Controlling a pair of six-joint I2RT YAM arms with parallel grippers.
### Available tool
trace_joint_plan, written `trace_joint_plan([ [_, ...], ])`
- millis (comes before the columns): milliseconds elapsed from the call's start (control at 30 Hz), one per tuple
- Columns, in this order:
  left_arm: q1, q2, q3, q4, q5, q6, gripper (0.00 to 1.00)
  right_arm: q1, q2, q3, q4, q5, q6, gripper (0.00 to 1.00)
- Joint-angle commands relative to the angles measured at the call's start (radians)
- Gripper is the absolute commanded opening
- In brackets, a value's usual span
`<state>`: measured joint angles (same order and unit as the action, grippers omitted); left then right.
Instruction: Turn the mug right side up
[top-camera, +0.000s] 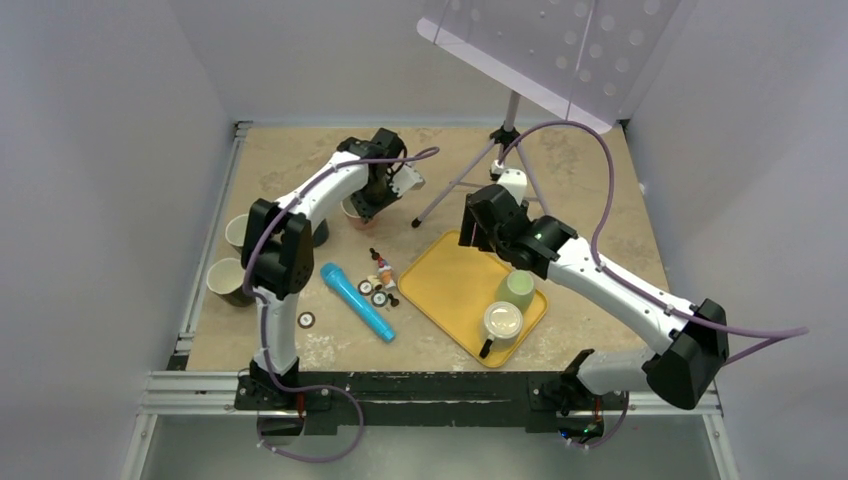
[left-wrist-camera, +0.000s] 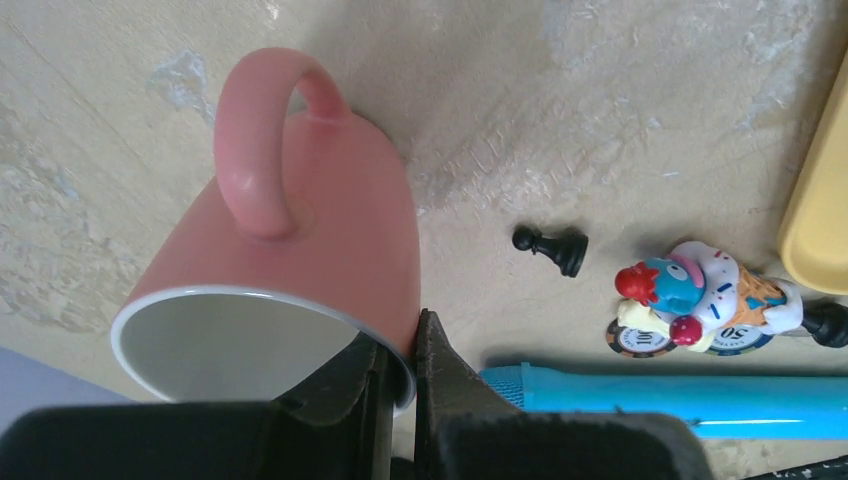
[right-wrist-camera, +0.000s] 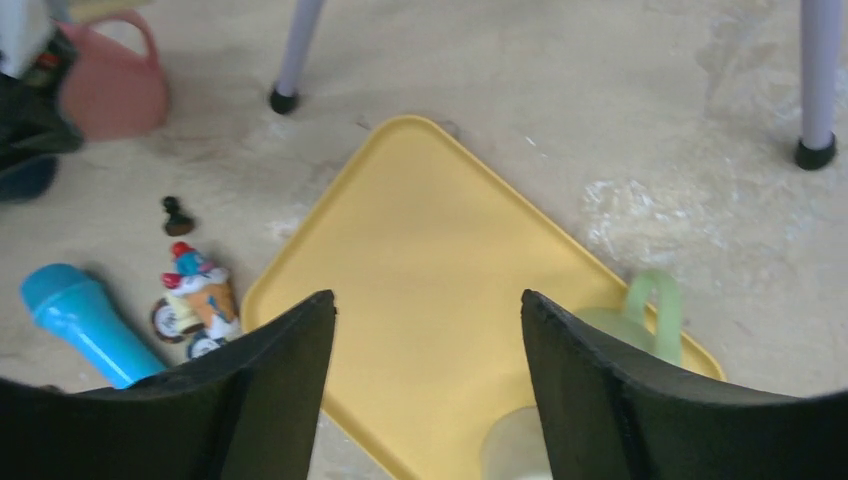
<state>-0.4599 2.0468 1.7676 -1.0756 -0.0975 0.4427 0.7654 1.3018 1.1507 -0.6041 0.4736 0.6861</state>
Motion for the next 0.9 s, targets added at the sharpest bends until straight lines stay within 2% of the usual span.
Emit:
trace_joint_plan([
  [0, 0.024, 0.027, 0.094, -0.049, -0.044, 0.051, 0.0, -0.001, 0.008, 0.02, -0.209, 0.119, 0.143, 0.76],
  [67, 0.024, 0.044, 0.097, -0.053, -0.038, 0.061, 0.03, -0.009, 0.002, -0.018, -0.219, 0.135, 0.17, 0.81],
  [167, 0.029, 0.044, 0.1, -0.053, -0.034, 0.063, 0.29, -0.05, 0.007, -0.049, -0.215, 0.117, 0.185, 0.83],
  [233, 0.033, 0.015, 0.099, -0.051, -0.013, 0.062, 0.4, -0.063, 0.009, -0.059, -0.215, 0.124, 0.205, 0.83],
  [367, 0.033, -0.086, 0.094, -0.049, 0.025, 0.067, 0.51, -0.064, 0.013, -0.063, -0.257, 0.191, 0.266, 0.82],
  [467, 0.033, -0.16, 0.092, -0.065, 0.071, 0.067, 0.55, -0.065, 0.006, -0.081, -0.32, 0.248, 0.345, 0.83],
  [533, 0.034, -0.209, 0.087, -0.08, 0.092, 0.064, 0.56, -0.078, -0.024, -0.137, -0.29, 0.251, 0.361, 0.85],
  [700, 0.03, -0.327, 0.031, -0.098, 0.197, 0.061, 0.56, -0.198, -0.066, -0.241, -0.109, 0.102, 0.269, 0.85],
  [867, 0.03, -0.436, -0.064, -0.102, 0.229, 0.068, 0.56, -0.204, -0.055, -0.258, -0.048, -0.018, 0.241, 0.8],
])
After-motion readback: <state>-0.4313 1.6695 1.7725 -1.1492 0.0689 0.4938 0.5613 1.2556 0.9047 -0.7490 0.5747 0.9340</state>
